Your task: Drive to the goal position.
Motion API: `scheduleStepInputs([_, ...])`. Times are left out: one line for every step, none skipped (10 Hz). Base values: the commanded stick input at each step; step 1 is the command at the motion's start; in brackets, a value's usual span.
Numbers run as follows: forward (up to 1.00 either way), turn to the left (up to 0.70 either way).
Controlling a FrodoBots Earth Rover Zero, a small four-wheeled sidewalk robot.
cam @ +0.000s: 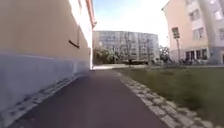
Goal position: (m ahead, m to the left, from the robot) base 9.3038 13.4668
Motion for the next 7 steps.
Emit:
scheduleStepInputs([0.85, 0.0])
scheduleStepInputs([0.85, 0.0])
scheduleStepInputs([0.85, 0.0])
scheduleStepInputs([0.85, 0.0])
scheduleStepInputs([0.85, 0.0])
scheduleStepInputs([0.85, 0.0])
scheduleStepInputs([0.85, 0.0])
